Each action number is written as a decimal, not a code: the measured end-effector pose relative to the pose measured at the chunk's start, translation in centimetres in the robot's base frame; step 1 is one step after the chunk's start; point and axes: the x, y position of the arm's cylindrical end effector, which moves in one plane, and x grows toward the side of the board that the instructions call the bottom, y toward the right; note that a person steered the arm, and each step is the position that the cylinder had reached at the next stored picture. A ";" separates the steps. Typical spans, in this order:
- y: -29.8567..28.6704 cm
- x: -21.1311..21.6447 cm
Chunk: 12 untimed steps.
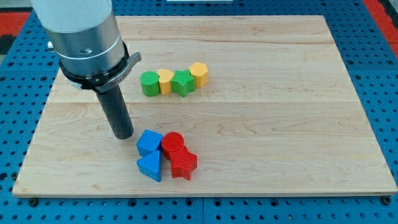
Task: Separate the blue and red blocks from each other in opposite directions
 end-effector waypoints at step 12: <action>4.3 1.9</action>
